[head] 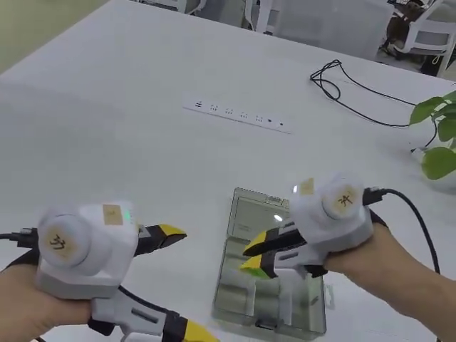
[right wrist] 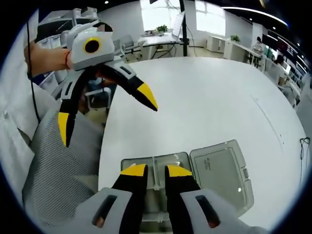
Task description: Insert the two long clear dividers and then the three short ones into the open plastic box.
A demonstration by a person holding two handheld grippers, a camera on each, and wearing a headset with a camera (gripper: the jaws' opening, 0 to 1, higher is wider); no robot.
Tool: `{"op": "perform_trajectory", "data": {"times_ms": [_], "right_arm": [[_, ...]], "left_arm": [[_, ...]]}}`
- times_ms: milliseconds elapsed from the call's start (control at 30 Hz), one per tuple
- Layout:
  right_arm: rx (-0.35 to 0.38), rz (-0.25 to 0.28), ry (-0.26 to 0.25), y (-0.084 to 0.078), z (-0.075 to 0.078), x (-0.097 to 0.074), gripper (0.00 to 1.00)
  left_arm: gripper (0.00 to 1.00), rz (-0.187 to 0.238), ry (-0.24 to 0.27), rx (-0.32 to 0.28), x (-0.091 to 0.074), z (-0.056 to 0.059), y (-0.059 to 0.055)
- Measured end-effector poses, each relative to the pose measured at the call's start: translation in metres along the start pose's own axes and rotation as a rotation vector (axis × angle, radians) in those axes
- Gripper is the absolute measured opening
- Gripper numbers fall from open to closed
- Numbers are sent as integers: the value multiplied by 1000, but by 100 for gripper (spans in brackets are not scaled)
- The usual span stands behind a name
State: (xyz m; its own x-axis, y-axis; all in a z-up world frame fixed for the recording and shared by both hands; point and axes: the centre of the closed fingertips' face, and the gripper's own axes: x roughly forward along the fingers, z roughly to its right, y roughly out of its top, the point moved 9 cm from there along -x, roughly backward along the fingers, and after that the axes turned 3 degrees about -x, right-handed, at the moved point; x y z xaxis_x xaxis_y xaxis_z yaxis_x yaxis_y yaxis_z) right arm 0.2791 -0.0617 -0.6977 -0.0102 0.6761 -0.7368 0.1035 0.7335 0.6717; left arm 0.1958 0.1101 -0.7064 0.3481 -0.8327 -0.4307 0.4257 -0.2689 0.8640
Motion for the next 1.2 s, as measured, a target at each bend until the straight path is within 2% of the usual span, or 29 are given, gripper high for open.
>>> {"op": "perform_trajectory", "data": {"times_ms": [133,267,600,733,933,1000,1200], "right_arm": [[27,44,-25,-1,1,-19,22],[36,57,-45,-7,1,-37,26],[69,3,-92,-48,0,-77,36],[82,-35,-102,-68,0,-88,40],[84,-125,-103,-103,0,-100,46],[55,-195,-87,-120,0,-104,48],[0,-336,-64,-153,2,-108,50]], "left_arm": [[98,0,3,2,-1,1,1],[98,2,5,6,-1,2,2],[98,3,10,7,-3,4,3],[97,3,12,8,-3,4,3],[98,2,13,9,-3,4,3],[98,-4,13,8,-3,4,3],[97,-6,15,6,-4,4,3]]}}
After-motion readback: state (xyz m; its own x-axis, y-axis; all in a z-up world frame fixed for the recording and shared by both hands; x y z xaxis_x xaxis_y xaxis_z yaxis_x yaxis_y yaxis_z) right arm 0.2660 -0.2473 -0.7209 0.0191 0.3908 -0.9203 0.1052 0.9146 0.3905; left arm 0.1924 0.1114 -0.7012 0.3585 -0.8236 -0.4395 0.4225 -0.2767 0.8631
